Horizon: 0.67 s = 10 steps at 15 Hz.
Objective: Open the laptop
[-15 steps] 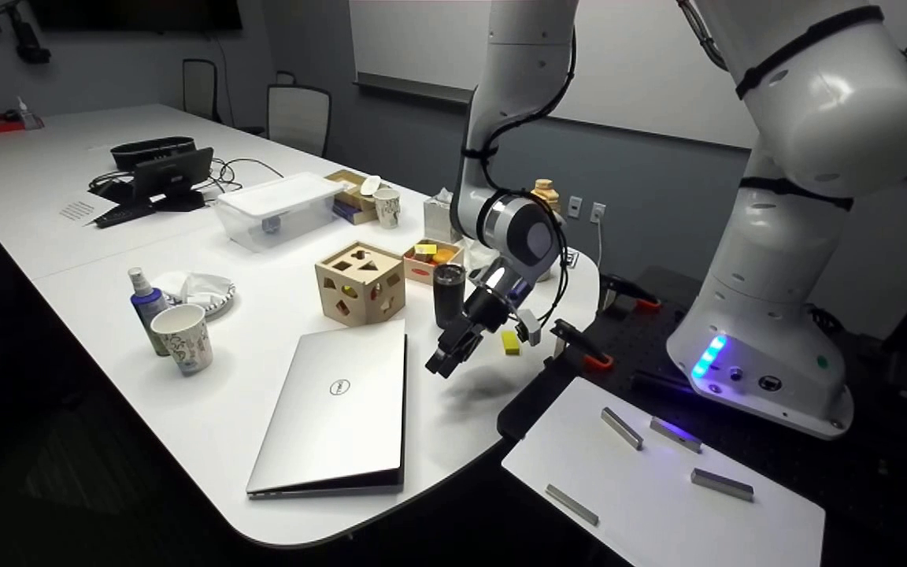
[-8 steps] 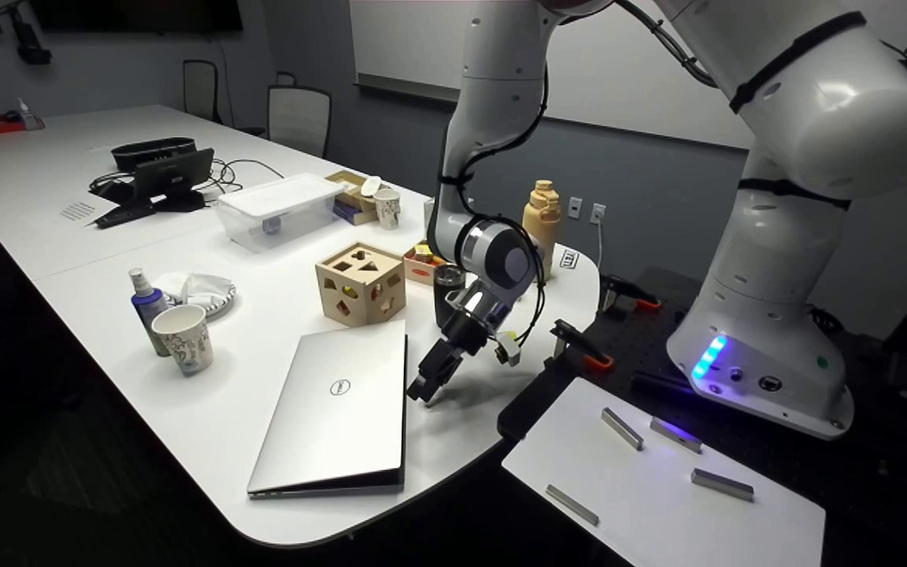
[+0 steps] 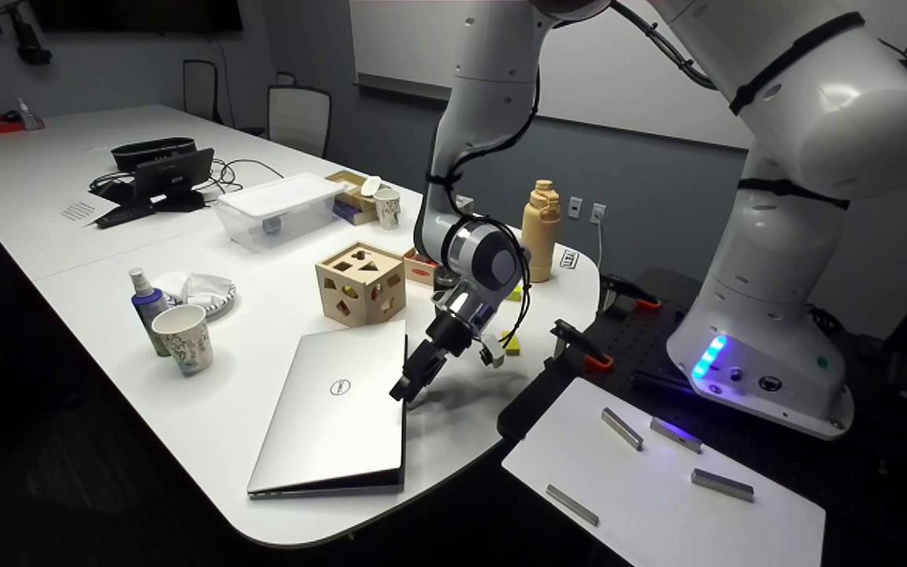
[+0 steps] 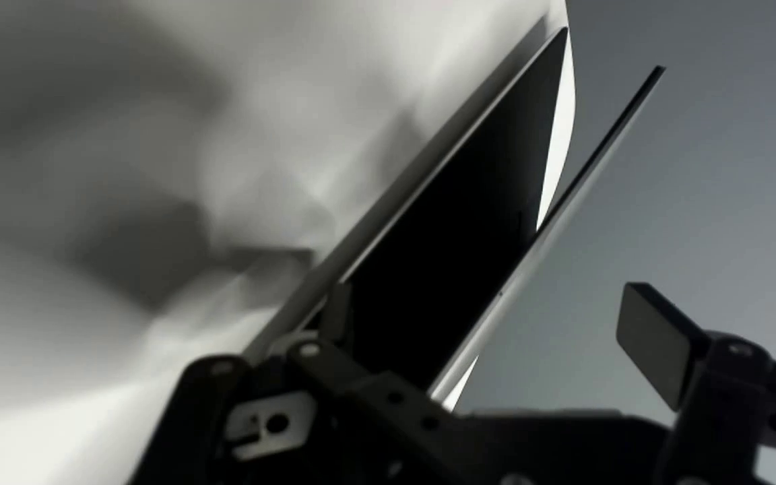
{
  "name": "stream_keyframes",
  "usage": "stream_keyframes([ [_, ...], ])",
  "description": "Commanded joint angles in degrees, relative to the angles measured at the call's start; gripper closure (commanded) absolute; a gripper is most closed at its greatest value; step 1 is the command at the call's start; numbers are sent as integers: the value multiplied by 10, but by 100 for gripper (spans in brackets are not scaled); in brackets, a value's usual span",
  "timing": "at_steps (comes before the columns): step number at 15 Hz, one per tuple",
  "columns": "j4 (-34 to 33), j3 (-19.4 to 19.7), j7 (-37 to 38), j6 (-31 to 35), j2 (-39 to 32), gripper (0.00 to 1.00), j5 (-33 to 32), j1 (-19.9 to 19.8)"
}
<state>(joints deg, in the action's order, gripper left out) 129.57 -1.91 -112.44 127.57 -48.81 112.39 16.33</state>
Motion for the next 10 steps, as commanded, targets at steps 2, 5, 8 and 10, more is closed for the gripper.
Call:
stream_keyframes([
  [2, -2, -5, 8, -1, 14, 0, 9, 7],
  [5, -5, -11, 12, -3, 23, 0, 8, 7],
  [8, 3, -17, 20, -5, 44, 0, 3, 7],
  [10, 15, -20, 24, -9, 60, 0, 0, 5],
])
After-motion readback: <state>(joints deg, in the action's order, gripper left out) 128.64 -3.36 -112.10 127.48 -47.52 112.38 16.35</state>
